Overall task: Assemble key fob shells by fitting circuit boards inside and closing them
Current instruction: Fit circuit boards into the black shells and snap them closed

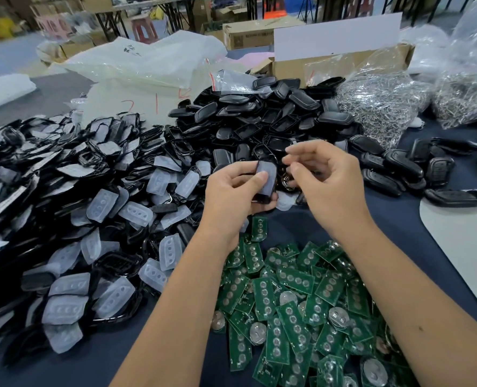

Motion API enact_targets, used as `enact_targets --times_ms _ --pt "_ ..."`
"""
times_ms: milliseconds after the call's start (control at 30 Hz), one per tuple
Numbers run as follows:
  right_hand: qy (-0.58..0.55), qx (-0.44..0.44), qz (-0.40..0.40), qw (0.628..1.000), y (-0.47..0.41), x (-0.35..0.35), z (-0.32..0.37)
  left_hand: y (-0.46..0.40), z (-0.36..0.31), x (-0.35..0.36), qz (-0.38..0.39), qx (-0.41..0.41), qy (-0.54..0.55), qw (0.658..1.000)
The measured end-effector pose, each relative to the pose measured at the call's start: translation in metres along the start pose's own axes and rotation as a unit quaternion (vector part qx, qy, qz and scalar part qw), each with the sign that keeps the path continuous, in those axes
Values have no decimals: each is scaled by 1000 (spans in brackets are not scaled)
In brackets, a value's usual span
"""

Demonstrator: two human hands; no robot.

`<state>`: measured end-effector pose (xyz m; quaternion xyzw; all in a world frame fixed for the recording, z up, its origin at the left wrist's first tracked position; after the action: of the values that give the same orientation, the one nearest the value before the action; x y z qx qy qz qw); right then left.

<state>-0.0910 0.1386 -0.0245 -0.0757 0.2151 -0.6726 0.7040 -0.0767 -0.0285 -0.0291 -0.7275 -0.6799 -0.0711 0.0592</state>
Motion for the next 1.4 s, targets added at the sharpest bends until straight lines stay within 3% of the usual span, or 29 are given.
enact_targets --times_ms 133,633,967,1133,1400 --pt "-67 68 48 994 0 5 -11 3 -1 6 24 29 -83 996" --pt "-112 85 83 987 -1 6 -13 -1 -3 0 -24 102 -182 978" --pt "-109 113 44 987 -2 8 -15 -3 -3 1 -13 82 -190 978" --pt "-83 115 16 990 -4 3 -18 1 6 3 14 8 -126 992" --pt "-73 115 23 990 -3 2 -16 1 2 1 8 12 -108 994"
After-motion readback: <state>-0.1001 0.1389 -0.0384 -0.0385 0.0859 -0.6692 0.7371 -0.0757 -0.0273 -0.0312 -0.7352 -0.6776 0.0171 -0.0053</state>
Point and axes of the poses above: each hand's wrist, its own y-axis away from the middle knuckle, its own x-axis out of the palm, z = x × y, the point moved 3 cm from there along -y, towards the middle knuckle, and after that the axes turned 8 degrees about z, right-handed, at the moved point
